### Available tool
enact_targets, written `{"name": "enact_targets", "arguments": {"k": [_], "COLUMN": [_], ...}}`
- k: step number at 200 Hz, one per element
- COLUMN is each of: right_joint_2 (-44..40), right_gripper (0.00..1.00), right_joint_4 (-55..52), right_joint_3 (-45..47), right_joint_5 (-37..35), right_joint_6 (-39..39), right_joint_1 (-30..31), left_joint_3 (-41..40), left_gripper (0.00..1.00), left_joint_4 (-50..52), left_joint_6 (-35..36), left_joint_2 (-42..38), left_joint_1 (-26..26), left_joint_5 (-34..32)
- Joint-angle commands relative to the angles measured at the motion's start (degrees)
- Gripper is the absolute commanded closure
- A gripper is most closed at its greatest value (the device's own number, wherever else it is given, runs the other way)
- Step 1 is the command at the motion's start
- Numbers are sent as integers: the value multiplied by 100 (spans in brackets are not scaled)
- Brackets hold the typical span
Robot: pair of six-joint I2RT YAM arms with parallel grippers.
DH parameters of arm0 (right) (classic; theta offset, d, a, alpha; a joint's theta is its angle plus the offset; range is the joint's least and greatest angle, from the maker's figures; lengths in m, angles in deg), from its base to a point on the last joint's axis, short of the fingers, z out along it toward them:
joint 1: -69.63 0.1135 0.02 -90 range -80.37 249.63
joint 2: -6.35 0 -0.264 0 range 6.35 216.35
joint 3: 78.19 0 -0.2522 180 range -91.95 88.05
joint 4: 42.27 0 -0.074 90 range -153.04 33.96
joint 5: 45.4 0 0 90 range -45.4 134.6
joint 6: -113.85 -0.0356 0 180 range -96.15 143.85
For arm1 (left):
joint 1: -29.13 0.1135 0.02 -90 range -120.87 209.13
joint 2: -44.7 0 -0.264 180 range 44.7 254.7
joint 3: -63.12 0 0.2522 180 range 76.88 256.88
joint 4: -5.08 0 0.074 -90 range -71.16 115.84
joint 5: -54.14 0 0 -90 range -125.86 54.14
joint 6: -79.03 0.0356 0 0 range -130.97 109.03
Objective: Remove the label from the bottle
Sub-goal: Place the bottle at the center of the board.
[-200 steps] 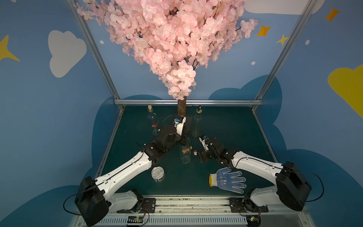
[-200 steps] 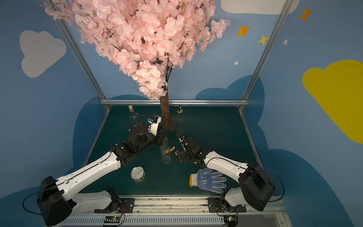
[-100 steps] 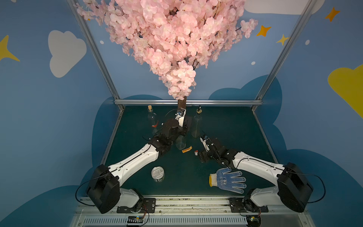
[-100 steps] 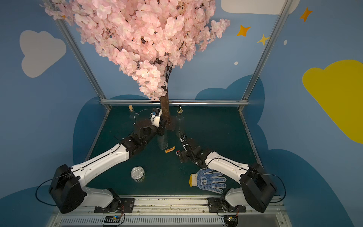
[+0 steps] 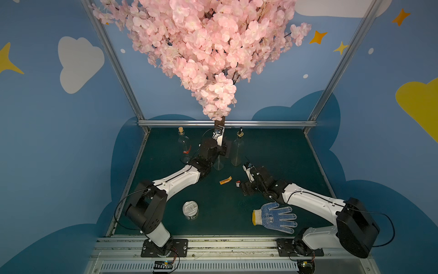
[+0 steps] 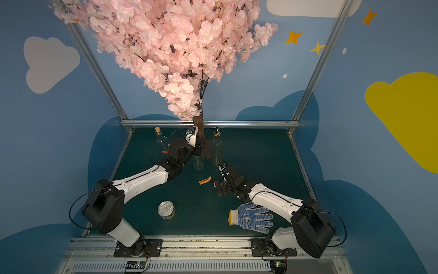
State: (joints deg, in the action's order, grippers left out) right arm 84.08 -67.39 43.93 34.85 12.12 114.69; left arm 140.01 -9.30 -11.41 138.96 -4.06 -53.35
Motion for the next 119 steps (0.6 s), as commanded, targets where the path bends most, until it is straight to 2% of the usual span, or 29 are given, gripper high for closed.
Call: {"name": "enact_targets", "arguments": {"k": [1,119], "right_joint_2": [-91,46], "right_gripper": [10,10], "right_joint_4": [55,128], "right_joint_3": [69,50], "right_joint_5": [81,123], "right_joint_6": [-23,-23], "right_joint_1": [-42,-81], "left_joint_3": [243,340], "left_gripper": [98,98], "left_joint_4": [-919,-519], "left_joint_6": [135,-148], "left_joint_2": [75,394], "left_joint_1": [108,371], "left_joint_5": [42,235]}}
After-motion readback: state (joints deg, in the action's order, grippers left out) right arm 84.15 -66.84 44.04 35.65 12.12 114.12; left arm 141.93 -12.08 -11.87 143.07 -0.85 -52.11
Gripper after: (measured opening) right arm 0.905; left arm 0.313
